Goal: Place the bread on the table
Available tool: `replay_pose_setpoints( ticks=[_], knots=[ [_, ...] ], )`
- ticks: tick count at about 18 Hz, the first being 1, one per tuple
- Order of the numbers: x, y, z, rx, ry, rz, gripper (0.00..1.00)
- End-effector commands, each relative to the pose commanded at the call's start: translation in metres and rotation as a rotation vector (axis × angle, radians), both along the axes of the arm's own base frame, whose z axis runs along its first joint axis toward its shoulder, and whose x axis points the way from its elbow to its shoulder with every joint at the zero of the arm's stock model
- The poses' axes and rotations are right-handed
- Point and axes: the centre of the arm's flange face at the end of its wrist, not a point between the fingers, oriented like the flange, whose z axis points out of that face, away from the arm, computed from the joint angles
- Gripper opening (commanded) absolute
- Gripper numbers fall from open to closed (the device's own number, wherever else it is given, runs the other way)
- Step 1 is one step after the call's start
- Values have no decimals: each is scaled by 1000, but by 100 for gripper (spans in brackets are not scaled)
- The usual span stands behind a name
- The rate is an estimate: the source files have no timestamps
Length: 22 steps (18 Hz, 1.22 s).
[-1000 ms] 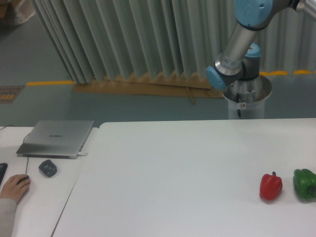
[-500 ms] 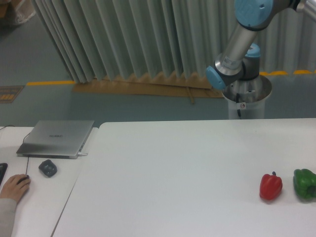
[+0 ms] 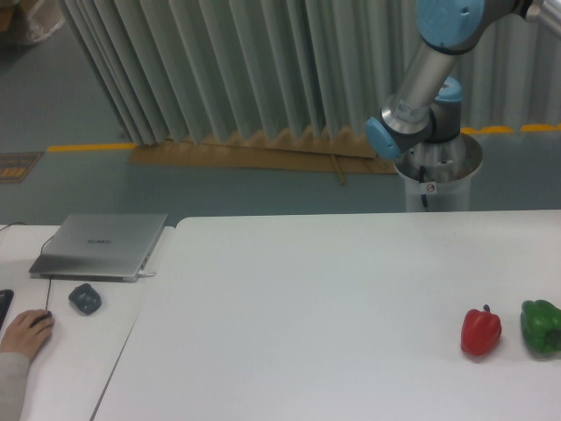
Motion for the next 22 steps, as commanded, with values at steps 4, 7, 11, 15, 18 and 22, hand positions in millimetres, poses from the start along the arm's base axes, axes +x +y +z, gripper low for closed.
replay_pose_setpoints(
  ticks=[4, 7, 11, 15, 18, 22],
  knots=[
    [22, -5, 33, -7, -52, 1, 30],
    [32, -4, 45, -9, -69, -5, 31],
    [34, -9, 50, 2, -111, 4, 31],
    [37, -19, 52, 14, -155, 20, 31],
    [38, -34, 59, 15, -183, -2, 31],
    [43, -43, 70, 19, -209, -1, 31]
  ],
)
